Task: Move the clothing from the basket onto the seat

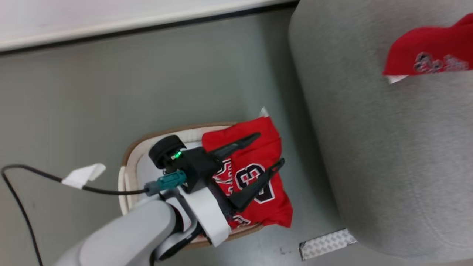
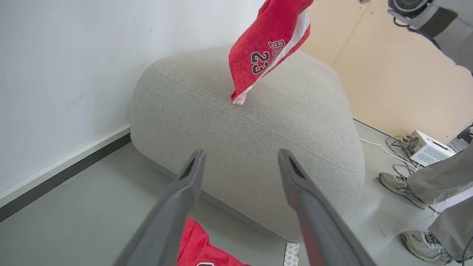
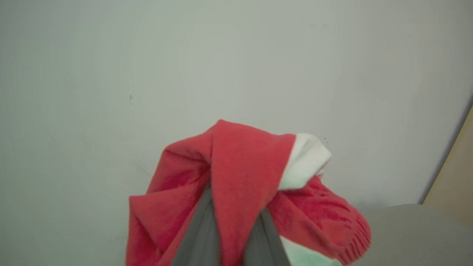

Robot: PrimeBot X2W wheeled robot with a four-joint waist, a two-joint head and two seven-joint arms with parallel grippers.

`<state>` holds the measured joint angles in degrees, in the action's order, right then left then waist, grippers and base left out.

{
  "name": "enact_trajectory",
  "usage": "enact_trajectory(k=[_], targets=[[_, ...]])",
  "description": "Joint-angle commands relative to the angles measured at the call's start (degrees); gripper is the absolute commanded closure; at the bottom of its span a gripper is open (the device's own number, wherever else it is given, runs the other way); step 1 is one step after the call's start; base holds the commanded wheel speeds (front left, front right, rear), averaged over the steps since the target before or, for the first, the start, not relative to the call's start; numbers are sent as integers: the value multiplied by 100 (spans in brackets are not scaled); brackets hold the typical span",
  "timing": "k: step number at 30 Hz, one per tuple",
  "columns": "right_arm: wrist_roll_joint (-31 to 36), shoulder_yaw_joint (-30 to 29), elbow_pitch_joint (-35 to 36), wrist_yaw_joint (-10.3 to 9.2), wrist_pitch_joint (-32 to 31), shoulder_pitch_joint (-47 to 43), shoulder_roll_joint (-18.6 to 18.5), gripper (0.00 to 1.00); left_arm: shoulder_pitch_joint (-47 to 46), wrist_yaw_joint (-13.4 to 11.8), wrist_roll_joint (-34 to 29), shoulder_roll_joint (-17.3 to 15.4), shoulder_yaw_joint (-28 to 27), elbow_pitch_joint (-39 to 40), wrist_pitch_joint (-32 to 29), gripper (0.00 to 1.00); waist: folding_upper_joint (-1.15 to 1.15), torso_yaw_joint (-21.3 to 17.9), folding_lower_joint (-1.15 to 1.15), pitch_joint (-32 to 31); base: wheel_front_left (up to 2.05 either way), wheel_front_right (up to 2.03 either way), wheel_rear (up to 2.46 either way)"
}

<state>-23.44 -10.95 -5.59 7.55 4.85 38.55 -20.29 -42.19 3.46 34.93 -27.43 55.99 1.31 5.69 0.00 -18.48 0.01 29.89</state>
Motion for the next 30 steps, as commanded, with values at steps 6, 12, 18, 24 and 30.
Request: enact_trajectory(k=[6,12,18,24,30], targets=[[643,-1173,-255,-12,-233,610,-285,100,-221,74,-110,-173,-69,159,107,0,0,769,-1,893,0,0,0],[1273,-1513,-664,-12,-734,722,-312,100,-253,108,-94,-276,-113,98,219,0,0,965,-1,1128,0,0,0],[1411,-1787,-1437,-13,-1504,508,-56,100,-265,135,-50,-211,-91,-26,337,0,0,1068,-1,1113,0,0,0],[1328,-1830,-1842,-13,-2083,350,-67,99,-255,134,-1,-130,-78,-187,424,0,0,1105,-1,934,0,0,0],[1350,-1662,-1979,-12,-2296,368,-220,0,-199,77,43,-28,-53,-340,465,0,0,1080,-1,638,0,0,0]])
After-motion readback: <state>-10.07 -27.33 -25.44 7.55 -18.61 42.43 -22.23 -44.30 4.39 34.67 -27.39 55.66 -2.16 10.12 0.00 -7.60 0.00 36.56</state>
